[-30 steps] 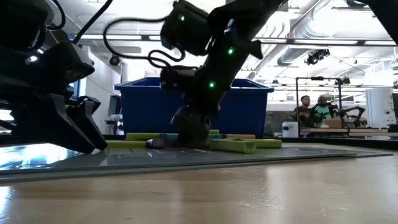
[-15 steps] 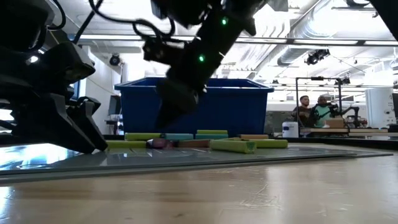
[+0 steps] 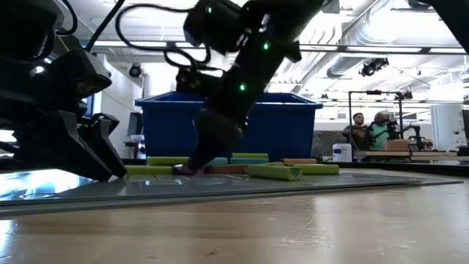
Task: Sort blocks
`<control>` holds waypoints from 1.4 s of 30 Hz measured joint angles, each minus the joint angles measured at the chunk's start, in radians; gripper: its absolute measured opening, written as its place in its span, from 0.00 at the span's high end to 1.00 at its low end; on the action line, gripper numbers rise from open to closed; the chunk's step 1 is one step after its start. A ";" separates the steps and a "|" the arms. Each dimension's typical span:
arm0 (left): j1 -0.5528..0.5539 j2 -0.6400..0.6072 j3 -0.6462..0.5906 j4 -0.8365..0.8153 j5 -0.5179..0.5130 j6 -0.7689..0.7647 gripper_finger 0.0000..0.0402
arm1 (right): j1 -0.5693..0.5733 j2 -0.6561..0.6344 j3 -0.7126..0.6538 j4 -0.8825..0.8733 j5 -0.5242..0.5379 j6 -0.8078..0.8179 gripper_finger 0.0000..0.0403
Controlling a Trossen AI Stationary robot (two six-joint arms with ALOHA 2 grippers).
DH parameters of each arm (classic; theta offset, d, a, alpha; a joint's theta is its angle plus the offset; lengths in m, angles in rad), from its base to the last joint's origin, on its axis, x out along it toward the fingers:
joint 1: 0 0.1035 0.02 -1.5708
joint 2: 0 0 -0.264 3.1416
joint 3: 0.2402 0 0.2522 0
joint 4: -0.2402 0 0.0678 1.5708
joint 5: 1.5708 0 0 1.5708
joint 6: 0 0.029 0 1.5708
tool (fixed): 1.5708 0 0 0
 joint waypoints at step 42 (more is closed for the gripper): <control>0.155 0.030 0.210 0.012 0.082 0.301 0.64 | 0.189 -0.061 0.052 -0.504 -0.257 0.414 0.54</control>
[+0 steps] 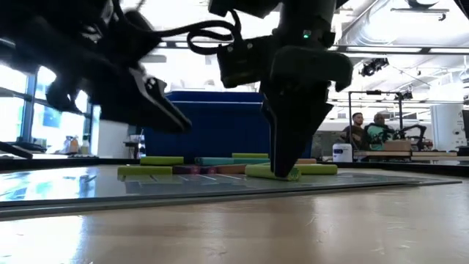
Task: Sort blocks
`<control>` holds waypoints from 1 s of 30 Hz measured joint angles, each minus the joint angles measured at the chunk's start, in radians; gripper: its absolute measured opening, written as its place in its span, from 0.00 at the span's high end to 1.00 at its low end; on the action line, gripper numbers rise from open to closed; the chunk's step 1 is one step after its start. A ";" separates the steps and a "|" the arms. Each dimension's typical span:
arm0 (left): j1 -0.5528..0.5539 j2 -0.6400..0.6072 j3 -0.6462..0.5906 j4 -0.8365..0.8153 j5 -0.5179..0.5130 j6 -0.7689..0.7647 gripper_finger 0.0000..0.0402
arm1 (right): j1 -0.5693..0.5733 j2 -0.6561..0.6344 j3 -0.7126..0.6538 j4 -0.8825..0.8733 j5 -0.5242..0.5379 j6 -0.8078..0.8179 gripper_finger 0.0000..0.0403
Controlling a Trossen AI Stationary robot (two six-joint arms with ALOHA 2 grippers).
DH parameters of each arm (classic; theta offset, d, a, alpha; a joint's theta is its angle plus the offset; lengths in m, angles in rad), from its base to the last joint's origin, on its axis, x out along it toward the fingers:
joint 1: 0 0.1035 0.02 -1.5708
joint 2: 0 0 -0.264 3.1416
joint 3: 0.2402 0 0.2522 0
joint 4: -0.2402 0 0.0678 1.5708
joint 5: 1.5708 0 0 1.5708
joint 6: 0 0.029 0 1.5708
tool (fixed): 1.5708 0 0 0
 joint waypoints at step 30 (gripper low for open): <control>0.022 0.226 0.058 0.028 0.045 -0.055 0.64 | -0.229 -0.058 0.000 -0.370 0.181 -0.066 0.54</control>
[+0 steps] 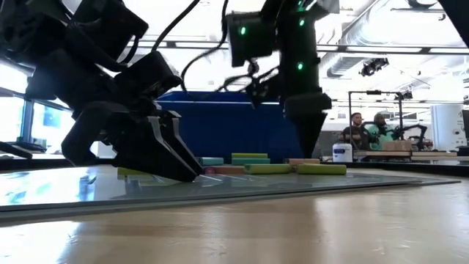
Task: Sort blocks
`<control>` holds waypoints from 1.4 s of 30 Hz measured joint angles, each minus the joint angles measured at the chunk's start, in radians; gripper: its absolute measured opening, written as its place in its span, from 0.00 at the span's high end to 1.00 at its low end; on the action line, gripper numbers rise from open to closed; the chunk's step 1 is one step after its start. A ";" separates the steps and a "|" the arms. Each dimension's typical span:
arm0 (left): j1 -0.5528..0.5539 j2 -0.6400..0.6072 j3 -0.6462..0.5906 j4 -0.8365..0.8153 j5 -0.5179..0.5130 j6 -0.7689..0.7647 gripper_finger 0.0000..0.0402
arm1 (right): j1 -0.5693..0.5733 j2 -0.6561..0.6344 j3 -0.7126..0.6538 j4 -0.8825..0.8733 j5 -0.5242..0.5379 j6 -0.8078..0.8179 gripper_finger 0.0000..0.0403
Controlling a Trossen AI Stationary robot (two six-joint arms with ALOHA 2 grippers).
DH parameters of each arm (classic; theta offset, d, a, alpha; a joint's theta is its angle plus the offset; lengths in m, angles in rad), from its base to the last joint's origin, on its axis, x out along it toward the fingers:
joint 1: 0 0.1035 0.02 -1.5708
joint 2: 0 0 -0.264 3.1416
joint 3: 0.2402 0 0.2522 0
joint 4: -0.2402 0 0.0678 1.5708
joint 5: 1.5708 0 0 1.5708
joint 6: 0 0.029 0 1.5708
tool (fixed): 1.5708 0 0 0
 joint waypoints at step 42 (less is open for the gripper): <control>0.109 0.086 0.186 -0.010 0.140 0.131 0.64 | 0.277 -0.191 -0.819 1.163 0.623 0.887 0.54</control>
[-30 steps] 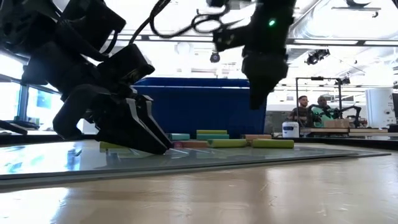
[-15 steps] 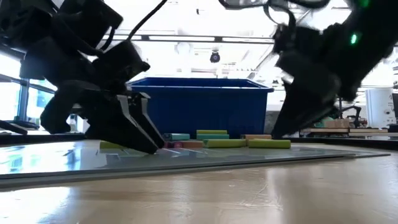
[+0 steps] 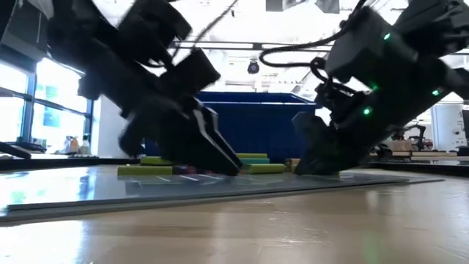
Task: Sort blocks
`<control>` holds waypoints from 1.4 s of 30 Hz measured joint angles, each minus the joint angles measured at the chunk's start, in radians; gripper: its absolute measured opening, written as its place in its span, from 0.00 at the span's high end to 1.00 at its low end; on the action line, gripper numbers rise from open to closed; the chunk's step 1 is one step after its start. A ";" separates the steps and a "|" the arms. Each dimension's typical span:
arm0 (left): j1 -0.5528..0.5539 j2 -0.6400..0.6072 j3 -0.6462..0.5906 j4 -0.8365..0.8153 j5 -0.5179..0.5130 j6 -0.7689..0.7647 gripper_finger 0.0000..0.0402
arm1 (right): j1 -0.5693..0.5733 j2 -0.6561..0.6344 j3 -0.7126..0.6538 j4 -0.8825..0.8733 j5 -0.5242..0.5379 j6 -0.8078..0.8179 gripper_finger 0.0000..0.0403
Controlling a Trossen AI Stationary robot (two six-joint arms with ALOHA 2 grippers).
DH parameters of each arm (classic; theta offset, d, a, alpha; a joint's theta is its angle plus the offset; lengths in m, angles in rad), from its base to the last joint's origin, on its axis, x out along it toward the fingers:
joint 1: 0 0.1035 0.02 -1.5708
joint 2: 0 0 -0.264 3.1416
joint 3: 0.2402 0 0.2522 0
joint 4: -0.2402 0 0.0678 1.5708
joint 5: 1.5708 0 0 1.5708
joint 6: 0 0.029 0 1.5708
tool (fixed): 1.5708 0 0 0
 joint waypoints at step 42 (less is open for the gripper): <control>0.030 -0.040 0.036 -0.258 0.024 -0.055 0.64 | -0.163 -0.093 0.075 -0.287 -0.275 -0.183 0.54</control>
